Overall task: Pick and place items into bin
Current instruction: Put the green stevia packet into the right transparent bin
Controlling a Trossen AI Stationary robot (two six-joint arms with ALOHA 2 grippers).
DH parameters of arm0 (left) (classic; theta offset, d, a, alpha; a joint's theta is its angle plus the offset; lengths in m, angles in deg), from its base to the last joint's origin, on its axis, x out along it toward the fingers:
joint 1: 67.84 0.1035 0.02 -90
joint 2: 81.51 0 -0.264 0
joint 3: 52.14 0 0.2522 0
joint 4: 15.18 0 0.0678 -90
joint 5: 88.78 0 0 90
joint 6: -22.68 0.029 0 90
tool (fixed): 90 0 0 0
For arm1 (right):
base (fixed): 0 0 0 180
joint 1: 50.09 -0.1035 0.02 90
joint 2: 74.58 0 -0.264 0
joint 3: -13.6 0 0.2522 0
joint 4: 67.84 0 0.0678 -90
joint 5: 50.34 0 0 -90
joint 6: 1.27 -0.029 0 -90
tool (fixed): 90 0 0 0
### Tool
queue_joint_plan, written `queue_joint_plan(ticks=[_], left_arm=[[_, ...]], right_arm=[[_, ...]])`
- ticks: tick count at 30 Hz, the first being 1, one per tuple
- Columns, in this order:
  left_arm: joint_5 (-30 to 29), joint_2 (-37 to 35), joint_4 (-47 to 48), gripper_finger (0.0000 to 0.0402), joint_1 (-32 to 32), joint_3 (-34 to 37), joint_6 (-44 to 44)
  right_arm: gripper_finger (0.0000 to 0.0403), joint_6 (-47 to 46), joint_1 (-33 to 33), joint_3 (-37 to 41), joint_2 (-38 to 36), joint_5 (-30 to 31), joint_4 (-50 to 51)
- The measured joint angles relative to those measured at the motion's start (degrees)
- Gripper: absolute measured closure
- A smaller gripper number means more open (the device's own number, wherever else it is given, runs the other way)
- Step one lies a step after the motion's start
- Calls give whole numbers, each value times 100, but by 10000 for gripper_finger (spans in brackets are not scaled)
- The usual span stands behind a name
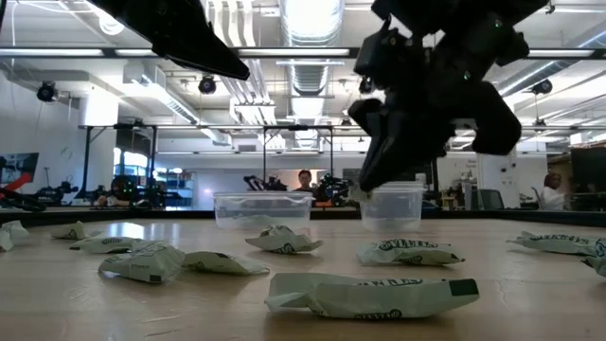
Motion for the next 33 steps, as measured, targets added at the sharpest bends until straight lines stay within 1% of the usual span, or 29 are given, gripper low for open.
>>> queue_joint_plan(ticks=[10, 16, 19, 23, 28, 31, 33], left_arm=[[-2, 0, -42, 263, 0, 0, 2], [-2, 0, -42, 263, 0, 5, 2], [0, 0, -41, 263, 0, 7, 0], [0, 0, -42, 263, -2, 9, 0], [-1, 0, -44, 263, -7, 9, 0], [0, 0, -44, 263, -7, 9, 0], [-2, 0, -44, 263, -7, 9, -2]], right_arm=[[394, -100, 54, 0, -732, 1210, 667], [394, -477, 248, 55, -856, 1953, 1070], [394, -694, 436, 134, -825, 2068, 1191], [394, -841, 653, 256, -758, 2071, 1191], [394, -1039, 733, 289, -756, 2073, 1176], [384, -1040, 729, 289, -756, 2061, 1176], [370, -1063, 728, 289, -756, 2030, 1176]])
